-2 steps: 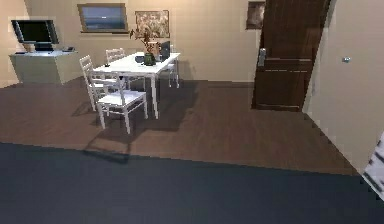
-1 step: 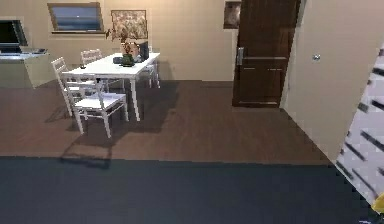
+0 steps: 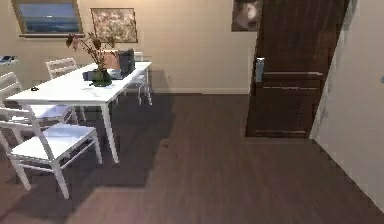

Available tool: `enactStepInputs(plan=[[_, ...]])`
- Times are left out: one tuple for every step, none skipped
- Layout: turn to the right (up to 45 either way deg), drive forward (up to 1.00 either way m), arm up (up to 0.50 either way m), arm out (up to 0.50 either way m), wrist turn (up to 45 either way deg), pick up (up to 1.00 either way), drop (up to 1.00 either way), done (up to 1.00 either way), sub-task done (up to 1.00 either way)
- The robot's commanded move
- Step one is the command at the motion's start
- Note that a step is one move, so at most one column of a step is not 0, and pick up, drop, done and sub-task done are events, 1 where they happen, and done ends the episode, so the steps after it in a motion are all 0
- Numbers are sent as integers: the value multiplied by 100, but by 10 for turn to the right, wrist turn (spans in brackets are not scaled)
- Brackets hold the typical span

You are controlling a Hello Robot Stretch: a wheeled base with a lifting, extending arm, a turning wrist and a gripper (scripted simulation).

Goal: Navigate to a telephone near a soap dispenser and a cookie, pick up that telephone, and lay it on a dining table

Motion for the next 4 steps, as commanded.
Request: enactStepInputs(plan=[[0, 100, 0, 0, 0, 0, 0, 0, 0], [0, 100, 0, 0, 0, 0, 0, 0, 0], [0, 90, 0, 0, 0, 0, 0, 0, 0], [450, 0, 0, 0, 0, 0, 0, 0, 0]])
